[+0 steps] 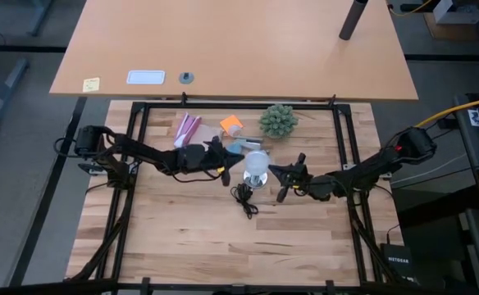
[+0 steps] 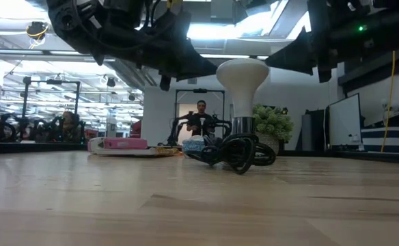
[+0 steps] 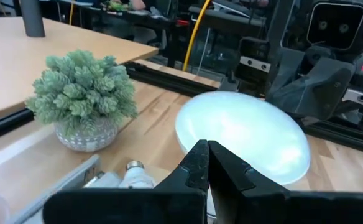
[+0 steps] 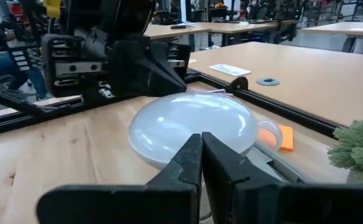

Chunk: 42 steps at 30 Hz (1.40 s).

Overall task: Screw lightbulb
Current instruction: Remove the lightbulb from the silver lamp socket

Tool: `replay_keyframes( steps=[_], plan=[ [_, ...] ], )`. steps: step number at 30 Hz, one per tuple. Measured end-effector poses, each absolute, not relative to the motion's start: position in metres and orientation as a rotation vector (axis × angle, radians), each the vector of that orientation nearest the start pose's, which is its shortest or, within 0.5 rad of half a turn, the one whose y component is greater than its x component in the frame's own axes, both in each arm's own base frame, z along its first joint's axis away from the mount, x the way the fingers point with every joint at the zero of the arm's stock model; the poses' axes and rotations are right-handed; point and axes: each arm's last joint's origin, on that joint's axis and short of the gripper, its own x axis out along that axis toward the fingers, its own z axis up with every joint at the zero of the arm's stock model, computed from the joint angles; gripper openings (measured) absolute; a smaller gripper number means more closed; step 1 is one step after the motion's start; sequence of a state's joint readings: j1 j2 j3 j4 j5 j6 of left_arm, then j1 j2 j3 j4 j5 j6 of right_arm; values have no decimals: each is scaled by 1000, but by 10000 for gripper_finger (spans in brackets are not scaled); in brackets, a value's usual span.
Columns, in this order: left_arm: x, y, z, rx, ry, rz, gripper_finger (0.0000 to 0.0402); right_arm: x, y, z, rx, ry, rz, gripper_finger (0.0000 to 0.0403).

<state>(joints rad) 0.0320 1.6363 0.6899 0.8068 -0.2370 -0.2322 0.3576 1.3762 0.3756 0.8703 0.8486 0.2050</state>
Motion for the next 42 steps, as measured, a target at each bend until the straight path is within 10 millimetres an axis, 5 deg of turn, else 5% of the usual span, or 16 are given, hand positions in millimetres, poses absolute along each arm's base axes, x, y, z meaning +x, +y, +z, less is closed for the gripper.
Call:
replay_keyframes(
  steps=[26,42],
  plan=[
    [324,-13,190,-240,113,191,0,240,19,175,126,74,-602,16],
    [325,6,208,-161,-74,285,0,218,41,217,53,-60,-520,16]
  ],
)
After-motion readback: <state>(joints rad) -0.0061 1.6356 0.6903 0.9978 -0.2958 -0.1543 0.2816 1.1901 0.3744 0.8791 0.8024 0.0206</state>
